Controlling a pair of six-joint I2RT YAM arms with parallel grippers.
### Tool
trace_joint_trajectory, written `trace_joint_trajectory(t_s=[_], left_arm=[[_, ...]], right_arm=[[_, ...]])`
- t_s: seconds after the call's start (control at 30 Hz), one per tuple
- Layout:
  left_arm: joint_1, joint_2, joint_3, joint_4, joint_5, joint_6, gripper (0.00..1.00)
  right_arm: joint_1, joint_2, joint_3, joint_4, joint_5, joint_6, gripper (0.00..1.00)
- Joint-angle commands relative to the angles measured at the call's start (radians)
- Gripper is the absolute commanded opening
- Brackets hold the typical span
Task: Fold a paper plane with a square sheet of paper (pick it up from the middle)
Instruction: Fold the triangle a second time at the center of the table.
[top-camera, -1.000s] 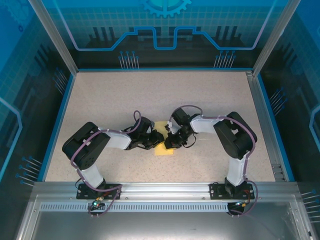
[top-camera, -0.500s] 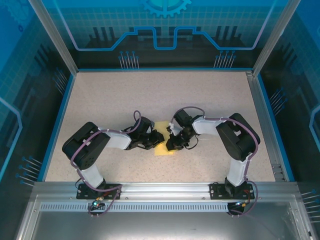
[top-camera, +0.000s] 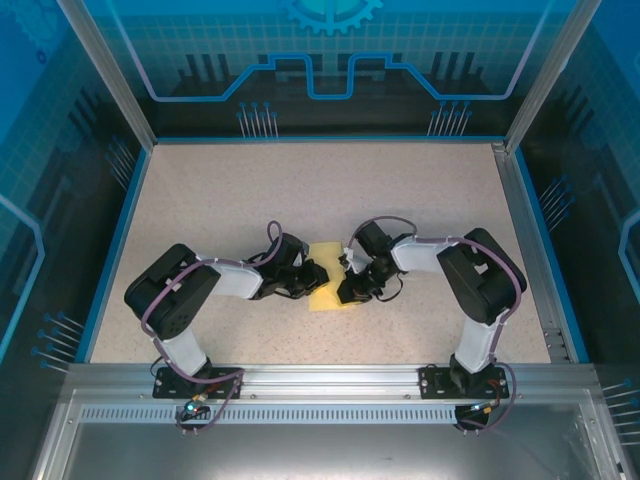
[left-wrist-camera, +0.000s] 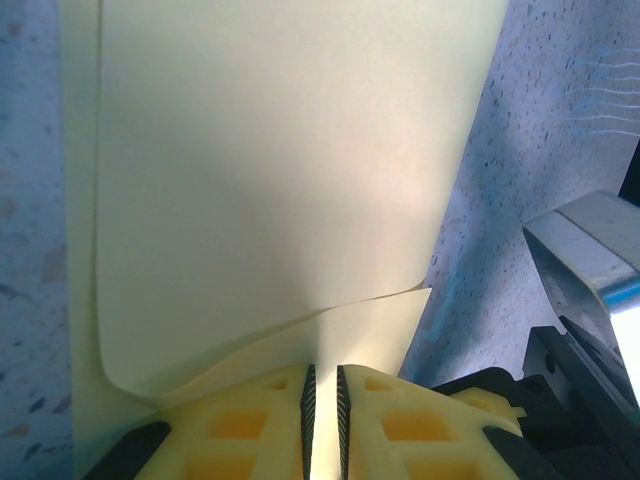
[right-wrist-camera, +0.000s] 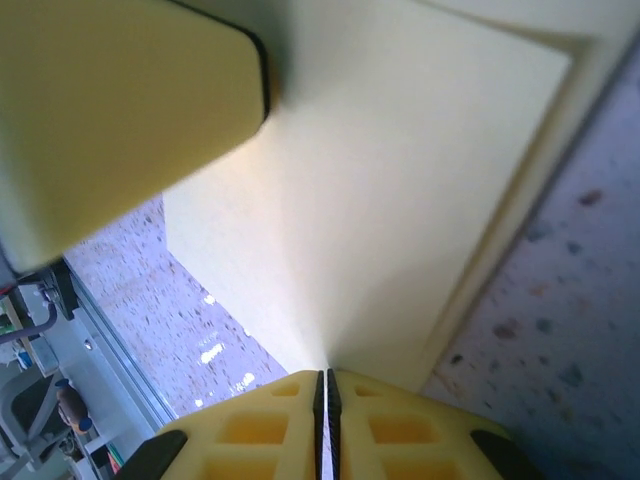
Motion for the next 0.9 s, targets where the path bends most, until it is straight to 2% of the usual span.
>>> trace_joint_trajectory(t_s=[0.0, 0.17, 0.43, 0.63, 0.77, 0.87], left_arm=[[0.0, 0.019, -0.015, -0.143, -0.053, 0.025, 0.19], [0.0, 0.016, -0.015, -0.147, -0.055, 0.027, 0.19], [0.001, 0.017, -0.012, -0.149, -0.053, 0.027, 0.19], [0.0, 0.018, -0.012, -0.147, -0.053, 0.025, 0.19], [0.0, 0.015, -0.015, -0.151, -0.052, 0.028, 0.19], [0.001, 0.017, -0.015, -0.151, -0.054, 0.028, 0.19]], right_arm=[[-0.017, 0.018, -0.049, -0.065, 0.032, -0.023, 0.12], [-0.024, 0.019, -0.079, -0.039, 0.035, -0.013, 0.12], [-0.02, -0.047, -0.085, -0.044, -0.026, -0.031, 0.12], [-0.024, 0.007, -0.081, -0.072, 0.079, -0.034, 0.12], [-0.024, -0.01, -0.079, -0.112, 0.17, -0.022, 0.12], [-0.019, -0.032, -0.078, -0.126, 0.174, -0.028, 0.12]])
